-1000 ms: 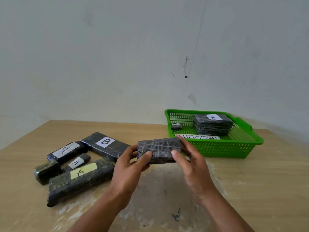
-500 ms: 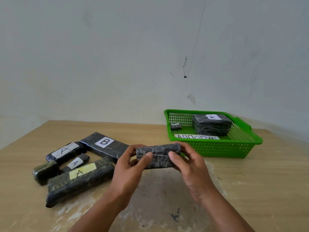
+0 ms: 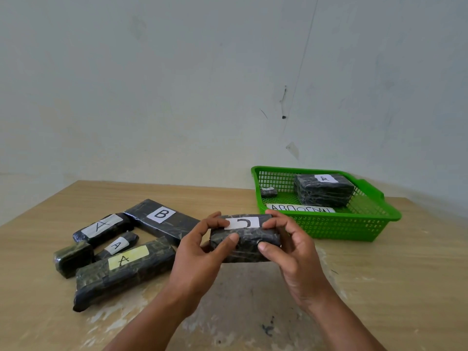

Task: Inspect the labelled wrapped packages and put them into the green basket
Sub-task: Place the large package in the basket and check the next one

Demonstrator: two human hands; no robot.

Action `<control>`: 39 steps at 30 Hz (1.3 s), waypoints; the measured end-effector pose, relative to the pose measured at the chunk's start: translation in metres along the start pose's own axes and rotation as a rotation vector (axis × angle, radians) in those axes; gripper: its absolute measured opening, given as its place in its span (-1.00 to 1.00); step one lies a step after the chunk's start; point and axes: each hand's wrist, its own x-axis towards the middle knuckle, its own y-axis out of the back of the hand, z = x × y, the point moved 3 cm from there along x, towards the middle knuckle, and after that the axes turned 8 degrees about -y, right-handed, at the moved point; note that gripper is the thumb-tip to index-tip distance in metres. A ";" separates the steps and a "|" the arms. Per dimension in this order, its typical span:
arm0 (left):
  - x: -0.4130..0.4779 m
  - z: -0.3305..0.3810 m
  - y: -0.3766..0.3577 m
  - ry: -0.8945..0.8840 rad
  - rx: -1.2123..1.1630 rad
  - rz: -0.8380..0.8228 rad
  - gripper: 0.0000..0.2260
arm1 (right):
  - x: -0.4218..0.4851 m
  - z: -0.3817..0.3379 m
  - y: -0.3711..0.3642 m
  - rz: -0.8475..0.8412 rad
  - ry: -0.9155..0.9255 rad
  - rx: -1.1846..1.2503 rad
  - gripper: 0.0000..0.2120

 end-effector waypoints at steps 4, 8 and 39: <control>0.000 -0.001 0.002 -0.030 0.033 0.036 -0.79 | -0.001 0.001 -0.003 -0.030 -0.058 0.042 -0.56; -0.002 0.002 0.000 -0.055 0.039 0.021 -0.58 | -0.001 -0.001 -0.008 0.005 -0.147 0.023 -0.47; -0.009 0.005 -0.006 -0.006 0.277 -0.038 -0.48 | -0.004 -0.001 -0.015 -0.014 -0.265 -0.035 -0.60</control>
